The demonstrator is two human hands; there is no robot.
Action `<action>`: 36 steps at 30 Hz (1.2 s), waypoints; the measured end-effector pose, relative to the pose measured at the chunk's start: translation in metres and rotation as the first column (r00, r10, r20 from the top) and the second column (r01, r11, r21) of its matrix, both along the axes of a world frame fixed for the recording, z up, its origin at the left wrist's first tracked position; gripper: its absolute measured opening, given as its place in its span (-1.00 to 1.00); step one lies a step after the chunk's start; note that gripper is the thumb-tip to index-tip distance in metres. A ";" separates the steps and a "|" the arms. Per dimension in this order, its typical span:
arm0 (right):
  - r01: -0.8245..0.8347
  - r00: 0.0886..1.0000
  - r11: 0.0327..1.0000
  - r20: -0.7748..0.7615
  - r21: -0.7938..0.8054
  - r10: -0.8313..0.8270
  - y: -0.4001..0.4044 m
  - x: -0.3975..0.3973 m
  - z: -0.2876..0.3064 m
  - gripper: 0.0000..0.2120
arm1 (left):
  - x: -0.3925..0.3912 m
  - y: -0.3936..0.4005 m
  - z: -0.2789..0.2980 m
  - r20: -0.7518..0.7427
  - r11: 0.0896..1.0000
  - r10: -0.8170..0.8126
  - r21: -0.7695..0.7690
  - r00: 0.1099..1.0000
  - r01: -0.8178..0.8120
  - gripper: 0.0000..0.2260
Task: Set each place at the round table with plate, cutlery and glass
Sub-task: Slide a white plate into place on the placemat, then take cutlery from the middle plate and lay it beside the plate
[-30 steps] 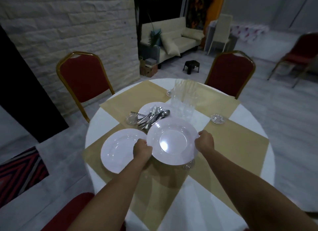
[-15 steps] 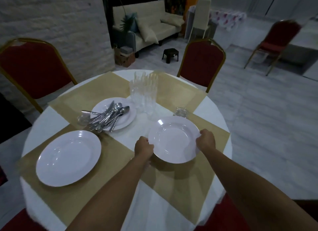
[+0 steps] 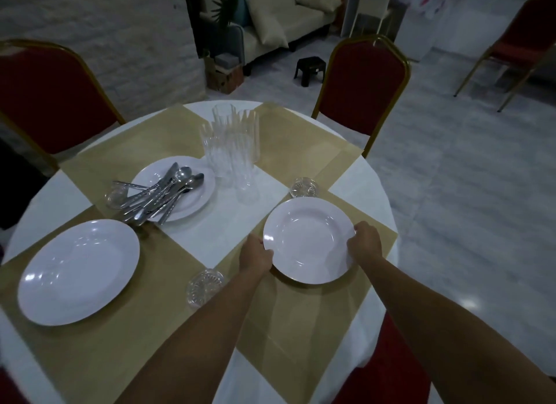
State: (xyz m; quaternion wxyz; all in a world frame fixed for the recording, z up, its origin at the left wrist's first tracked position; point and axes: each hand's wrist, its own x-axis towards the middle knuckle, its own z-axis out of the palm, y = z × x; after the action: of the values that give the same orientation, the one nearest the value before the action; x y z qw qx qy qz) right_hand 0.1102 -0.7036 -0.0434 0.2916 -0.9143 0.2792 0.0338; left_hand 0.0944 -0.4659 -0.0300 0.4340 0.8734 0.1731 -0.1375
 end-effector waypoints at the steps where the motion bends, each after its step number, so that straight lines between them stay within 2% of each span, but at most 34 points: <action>1: 0.003 1.000 1.000 -0.005 0.006 -0.003 -0.002 0.000 0.000 -0.70 | 0.000 -0.003 -0.001 -0.006 1.000 0.003 -0.004 1.000 -0.003 -0.80; 10: -0.034 0.999 0.999 0.000 -0.003 0.034 -0.005 -0.003 -0.001 -0.76 | -0.005 -0.009 -0.003 -0.012 1.000 0.019 0.017 1.000 -0.019 -0.74; 17: -0.094 0.995 0.996 -0.032 -0.006 0.093 -0.005 -0.012 0.005 -0.82 | -0.004 -0.010 -0.003 0.002 0.997 -0.038 0.071 0.999 0.038 -0.74; 21: -0.099 0.995 0.995 -0.030 -0.004 0.099 -0.005 -0.014 0.003 -0.77 | -0.005 -0.002 0.002 0.016 0.986 -0.116 0.119 0.993 0.113 -0.73; 24: -0.122 0.992 0.988 -0.006 -0.095 0.122 0.006 -0.020 0.015 -0.71 | -0.006 0.009 0.009 0.027 0.976 -0.140 0.175 0.990 0.134 -0.64; 29: -0.281 0.958 0.938 0.000 -0.202 0.287 0.041 -0.021 0.039 -0.54 | -0.011 0.043 0.021 0.071 0.956 -0.139 0.269 0.988 0.115 -0.59; 32: -0.340 0.936 0.911 0.007 -0.234 0.352 0.069 -0.014 0.048 -0.52 | -0.011 0.066 0.030 0.096 0.928 -0.146 0.358 0.985 0.103 -0.60; 36: -0.410 0.906 0.878 0.004 -0.249 0.424 0.116 -0.004 0.060 -0.55 | -0.006 0.107 0.038 0.108 0.915 -0.105 0.399 0.989 0.053 -0.60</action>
State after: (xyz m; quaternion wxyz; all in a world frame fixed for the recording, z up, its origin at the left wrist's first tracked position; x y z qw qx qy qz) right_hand 0.1058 -0.5873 0.0168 0.1716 -0.9821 0.0693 0.0346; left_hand 0.0887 -0.3589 0.0083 0.2533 0.9562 0.1337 -0.0612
